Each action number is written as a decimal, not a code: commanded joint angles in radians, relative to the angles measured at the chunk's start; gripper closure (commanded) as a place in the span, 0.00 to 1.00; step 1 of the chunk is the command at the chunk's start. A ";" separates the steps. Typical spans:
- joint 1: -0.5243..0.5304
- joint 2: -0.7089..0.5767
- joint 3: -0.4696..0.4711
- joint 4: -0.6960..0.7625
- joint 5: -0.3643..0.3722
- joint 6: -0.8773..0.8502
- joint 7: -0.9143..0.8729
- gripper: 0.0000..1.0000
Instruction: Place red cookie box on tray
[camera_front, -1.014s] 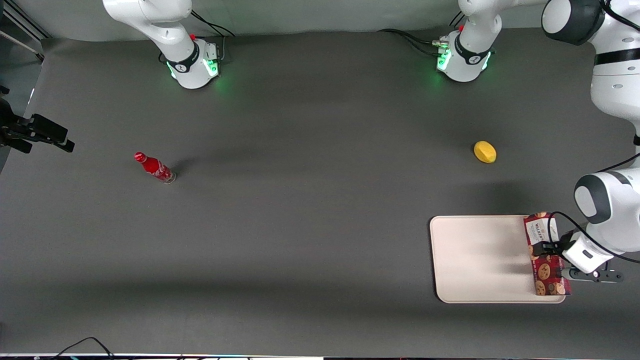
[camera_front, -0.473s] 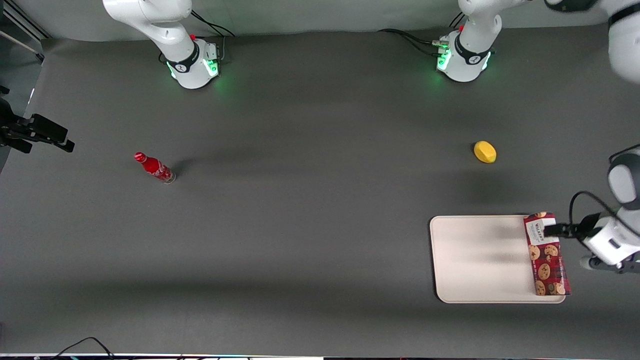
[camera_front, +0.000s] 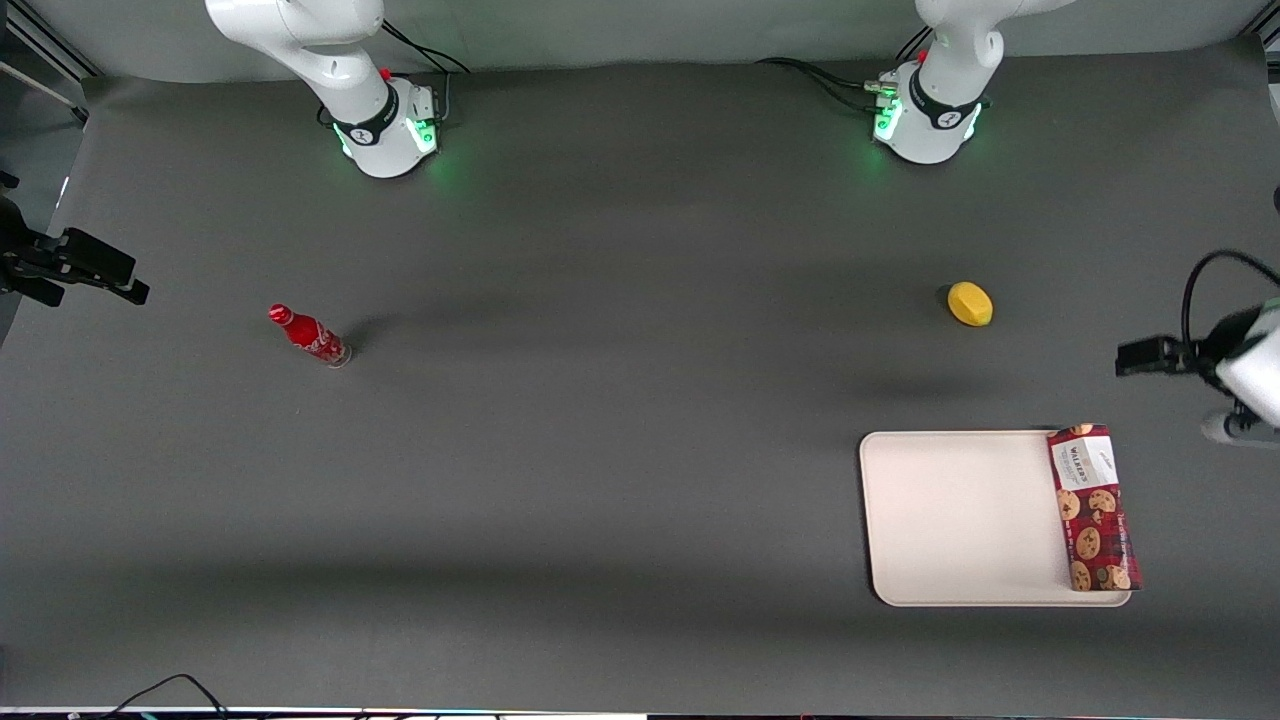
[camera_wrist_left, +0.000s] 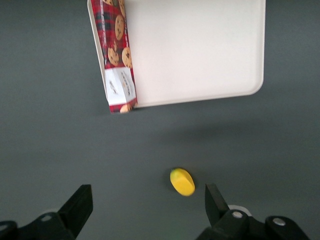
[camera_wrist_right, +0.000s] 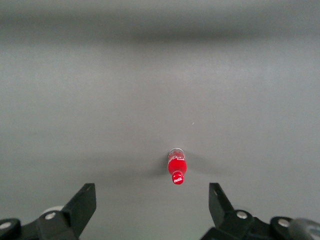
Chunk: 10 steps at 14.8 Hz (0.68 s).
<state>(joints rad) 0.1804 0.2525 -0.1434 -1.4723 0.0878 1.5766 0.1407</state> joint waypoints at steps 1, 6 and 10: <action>-0.012 -0.166 0.004 -0.175 0.003 0.008 -0.032 0.00; -0.102 -0.322 0.014 -0.299 -0.043 0.000 -0.135 0.00; -0.182 -0.286 0.065 -0.264 -0.036 0.019 -0.182 0.00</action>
<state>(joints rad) 0.0556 -0.0464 -0.1308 -1.7329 0.0510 1.5703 -0.0146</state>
